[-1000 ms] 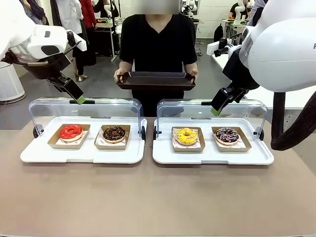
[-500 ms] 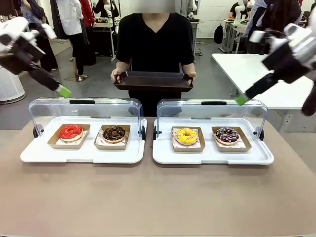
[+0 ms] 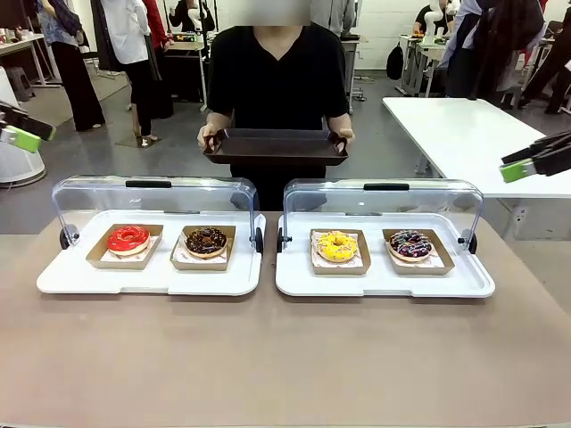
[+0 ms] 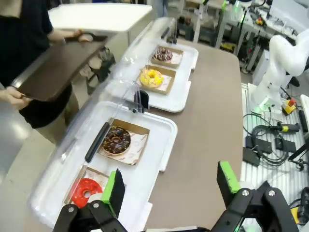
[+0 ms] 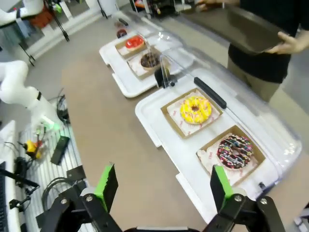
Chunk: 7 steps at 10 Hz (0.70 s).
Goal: Provide the desired donut to the person.
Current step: Pick up and lift the Paper togo box containing the Donut pointed at by the person.
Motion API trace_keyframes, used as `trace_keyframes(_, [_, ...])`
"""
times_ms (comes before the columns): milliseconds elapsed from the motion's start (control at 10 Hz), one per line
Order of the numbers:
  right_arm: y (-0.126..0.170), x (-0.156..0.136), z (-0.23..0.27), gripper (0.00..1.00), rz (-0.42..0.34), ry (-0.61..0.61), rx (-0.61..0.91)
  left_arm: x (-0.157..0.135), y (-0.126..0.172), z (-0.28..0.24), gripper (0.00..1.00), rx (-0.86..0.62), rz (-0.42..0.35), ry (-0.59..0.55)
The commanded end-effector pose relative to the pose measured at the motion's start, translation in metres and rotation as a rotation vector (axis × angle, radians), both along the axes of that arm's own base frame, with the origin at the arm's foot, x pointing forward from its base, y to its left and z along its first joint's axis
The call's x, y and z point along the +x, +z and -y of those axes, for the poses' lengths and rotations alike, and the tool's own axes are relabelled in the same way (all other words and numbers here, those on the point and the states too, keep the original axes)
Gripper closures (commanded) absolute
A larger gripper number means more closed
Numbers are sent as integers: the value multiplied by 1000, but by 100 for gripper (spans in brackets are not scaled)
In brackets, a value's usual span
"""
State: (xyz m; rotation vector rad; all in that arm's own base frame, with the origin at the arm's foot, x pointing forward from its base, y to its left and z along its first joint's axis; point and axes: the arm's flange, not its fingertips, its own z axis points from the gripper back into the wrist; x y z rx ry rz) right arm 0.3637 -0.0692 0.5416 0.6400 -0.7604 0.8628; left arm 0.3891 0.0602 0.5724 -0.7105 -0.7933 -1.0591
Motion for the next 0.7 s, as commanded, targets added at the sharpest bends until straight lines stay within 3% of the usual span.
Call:
trace_keyframes(0, [-6,-3,15,0,14,43,55,-2,-16,-21,0,-40,77,7])
trace_keyframes(300, [-15,-12,36,0,29,55,56,-19,-22,-49,0,-63,145,22])
trace_keyframes(600, [-15,-18,43,0,38,41,54,-29,-27,-53,0,-39,123,38])
